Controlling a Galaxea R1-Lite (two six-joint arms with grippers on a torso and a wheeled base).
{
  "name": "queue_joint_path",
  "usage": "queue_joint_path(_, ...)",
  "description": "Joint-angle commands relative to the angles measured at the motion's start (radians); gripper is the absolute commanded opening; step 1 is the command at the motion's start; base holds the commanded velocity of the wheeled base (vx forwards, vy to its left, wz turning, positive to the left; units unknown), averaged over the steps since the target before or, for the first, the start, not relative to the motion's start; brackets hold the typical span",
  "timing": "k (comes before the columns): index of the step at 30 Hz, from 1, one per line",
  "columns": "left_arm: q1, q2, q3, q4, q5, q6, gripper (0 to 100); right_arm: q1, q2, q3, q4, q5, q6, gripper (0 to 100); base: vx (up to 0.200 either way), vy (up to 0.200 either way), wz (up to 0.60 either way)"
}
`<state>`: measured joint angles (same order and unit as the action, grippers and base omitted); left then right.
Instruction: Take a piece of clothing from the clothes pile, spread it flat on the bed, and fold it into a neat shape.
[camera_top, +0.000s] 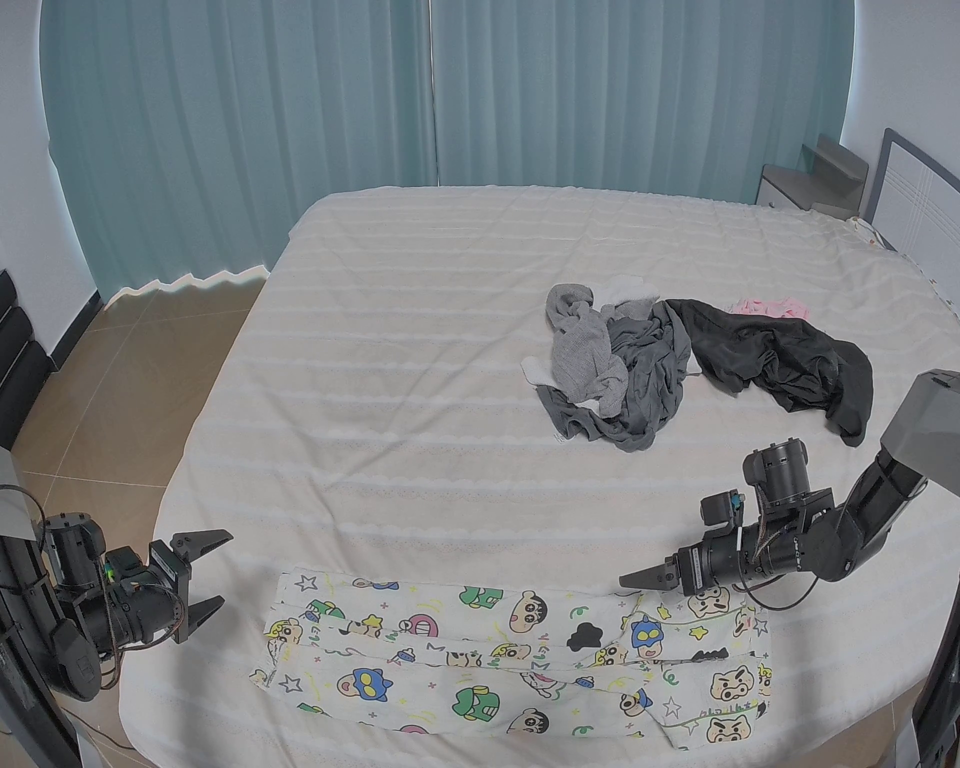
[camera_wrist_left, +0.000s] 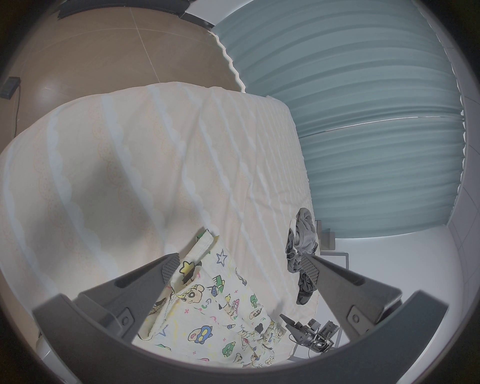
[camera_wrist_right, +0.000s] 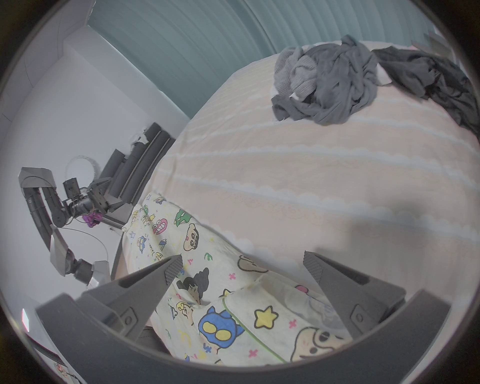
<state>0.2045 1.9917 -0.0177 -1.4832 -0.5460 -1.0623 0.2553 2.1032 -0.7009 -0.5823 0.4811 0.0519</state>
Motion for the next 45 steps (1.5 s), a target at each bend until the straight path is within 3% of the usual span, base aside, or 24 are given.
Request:
queue_joint_path(1, 0.000, 0.010, 0.012, 0.000, -0.002, 0.002, 100, -0.005, 0.061, -0.043, 0.019, 0.034, -0.012, 100, 0.000, 0.000, 0.00)
queue_joint_path(13, -0.002, 0.010, 0.012, 0.000, -0.003, 0.004, 100, -0.002, 0.066, -0.031, 0.033, 0.117, -0.061, 100, 0.000, 0.000, 0.00)
queue_joint_path(25, 0.000, 0.012, 0.012, 0.000, -0.002, 0.004, 100, 0.005, 0.067, 0.000, 0.035, 0.139, -0.076, 100, 0.000, 0.000, 0.00)
queue_joint_path(26, 0.000, 0.012, 0.012, 0.000, -0.002, 0.004, 100, 0.005, 0.067, 0.000, 0.035, 0.139, -0.076, 0, 0.000, 0.000, 0.00)
queue_joint_path(45, 0.000, 0.012, 0.012, 0.000, -0.002, 0.004, 100, 0.007, 0.021, 0.003, 0.024, 0.136, -0.075, 0, 0.000, 0.000, 0.00)
